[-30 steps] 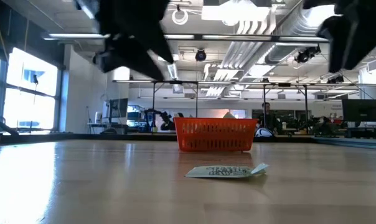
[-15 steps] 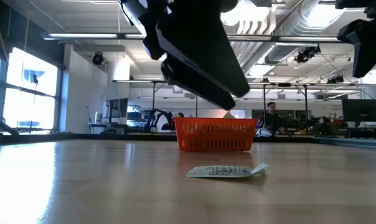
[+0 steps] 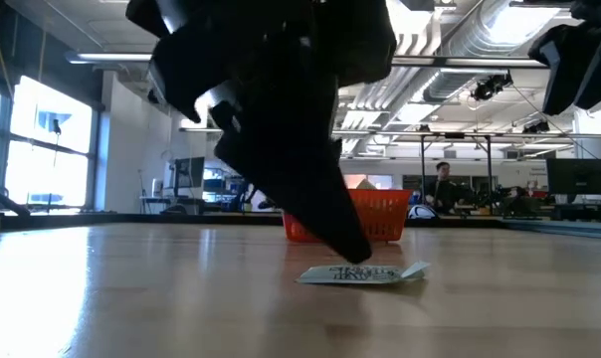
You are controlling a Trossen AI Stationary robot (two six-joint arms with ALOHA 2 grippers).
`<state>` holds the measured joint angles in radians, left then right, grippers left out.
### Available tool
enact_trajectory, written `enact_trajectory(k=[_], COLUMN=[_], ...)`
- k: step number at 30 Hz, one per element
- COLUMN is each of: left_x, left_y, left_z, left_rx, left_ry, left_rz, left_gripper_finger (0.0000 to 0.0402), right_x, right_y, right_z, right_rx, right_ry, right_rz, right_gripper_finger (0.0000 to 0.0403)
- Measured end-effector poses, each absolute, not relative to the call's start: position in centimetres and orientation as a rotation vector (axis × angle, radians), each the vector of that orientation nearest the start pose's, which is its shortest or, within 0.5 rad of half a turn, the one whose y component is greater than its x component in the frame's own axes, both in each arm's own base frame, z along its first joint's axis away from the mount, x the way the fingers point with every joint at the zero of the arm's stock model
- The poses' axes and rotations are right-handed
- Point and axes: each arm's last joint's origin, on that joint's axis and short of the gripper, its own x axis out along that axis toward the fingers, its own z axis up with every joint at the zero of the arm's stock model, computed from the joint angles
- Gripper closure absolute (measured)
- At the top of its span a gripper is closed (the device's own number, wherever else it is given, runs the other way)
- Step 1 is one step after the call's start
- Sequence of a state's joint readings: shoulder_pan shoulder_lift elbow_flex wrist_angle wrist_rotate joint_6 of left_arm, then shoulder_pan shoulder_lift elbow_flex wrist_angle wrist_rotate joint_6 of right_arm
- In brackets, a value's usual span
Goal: Pick and place Stevia / Truvia into bins
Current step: Put the light green stevia packet into the orange basket
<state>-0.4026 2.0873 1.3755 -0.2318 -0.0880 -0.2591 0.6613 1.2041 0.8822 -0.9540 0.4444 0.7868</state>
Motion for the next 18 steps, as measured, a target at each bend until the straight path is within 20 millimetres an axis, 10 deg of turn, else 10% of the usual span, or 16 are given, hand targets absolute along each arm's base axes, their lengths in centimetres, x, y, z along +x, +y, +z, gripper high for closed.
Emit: enact_trajectory(k=[10, 18], left_x=[39.5, 39.7], left_y=[-16.6, -15.3], left_z=[12.7, 12.4], left_rx=[0.101, 0.169], left_ry=[1.004, 1.027], left_rz=[-0.173, -0.163], left_gripper_finger=[0.0144, 0.0249], right_x=[17.1, 17.6], right_y=[11.4, 10.5], right_z=[24.0, 24.0], right_rx=[0.034, 0.057], right_ry=[1.036, 1.039], right_rz=[-0.259, -0.305], right_gripper_finger=[0.0167, 0.0167])
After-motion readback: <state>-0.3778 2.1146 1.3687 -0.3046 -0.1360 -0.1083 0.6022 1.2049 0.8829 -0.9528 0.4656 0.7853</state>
